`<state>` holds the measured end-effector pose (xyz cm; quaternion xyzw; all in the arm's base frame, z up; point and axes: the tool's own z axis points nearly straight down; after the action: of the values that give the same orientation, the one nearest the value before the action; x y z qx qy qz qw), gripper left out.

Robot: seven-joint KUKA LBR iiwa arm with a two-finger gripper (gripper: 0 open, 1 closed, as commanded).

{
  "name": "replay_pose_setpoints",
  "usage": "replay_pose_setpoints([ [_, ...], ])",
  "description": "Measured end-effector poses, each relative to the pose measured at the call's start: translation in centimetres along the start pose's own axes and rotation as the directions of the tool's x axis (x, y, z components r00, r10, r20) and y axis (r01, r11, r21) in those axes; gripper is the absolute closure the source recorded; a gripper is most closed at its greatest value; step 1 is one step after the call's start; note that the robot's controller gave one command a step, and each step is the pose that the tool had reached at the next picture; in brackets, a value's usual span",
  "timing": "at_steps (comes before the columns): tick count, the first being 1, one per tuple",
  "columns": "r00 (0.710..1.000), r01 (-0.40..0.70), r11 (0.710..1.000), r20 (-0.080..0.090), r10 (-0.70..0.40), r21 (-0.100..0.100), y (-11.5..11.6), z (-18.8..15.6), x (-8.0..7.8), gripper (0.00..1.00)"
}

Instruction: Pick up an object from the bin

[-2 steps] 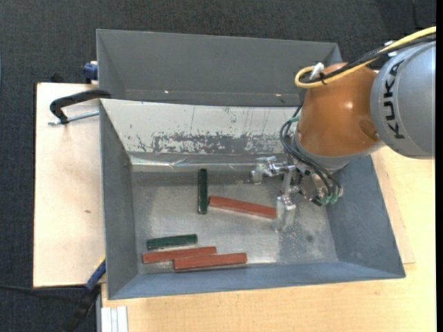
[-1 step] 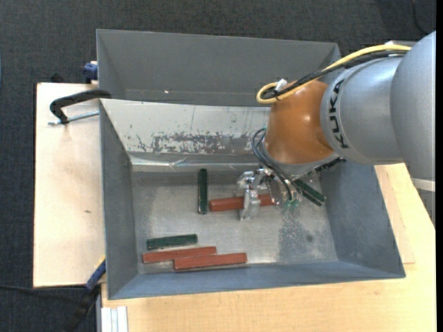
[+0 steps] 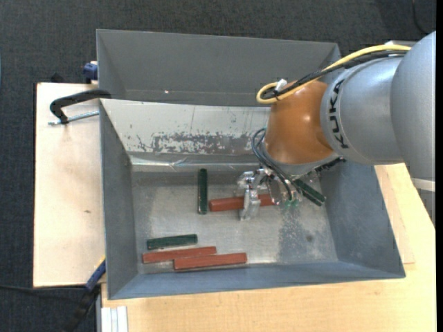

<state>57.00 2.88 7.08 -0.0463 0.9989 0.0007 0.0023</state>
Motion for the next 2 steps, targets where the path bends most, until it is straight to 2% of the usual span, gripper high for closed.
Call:
replay_pose_setpoints([
  [1,0.999,0.048,0.999,0.001,-0.048,0.001,-0.21,-12.08,-1.43,1.0],
  [2,0.999,0.048,0.999,0.0,-0.048,0.001,-0.21,-12.07,-1.43,1.0],
])
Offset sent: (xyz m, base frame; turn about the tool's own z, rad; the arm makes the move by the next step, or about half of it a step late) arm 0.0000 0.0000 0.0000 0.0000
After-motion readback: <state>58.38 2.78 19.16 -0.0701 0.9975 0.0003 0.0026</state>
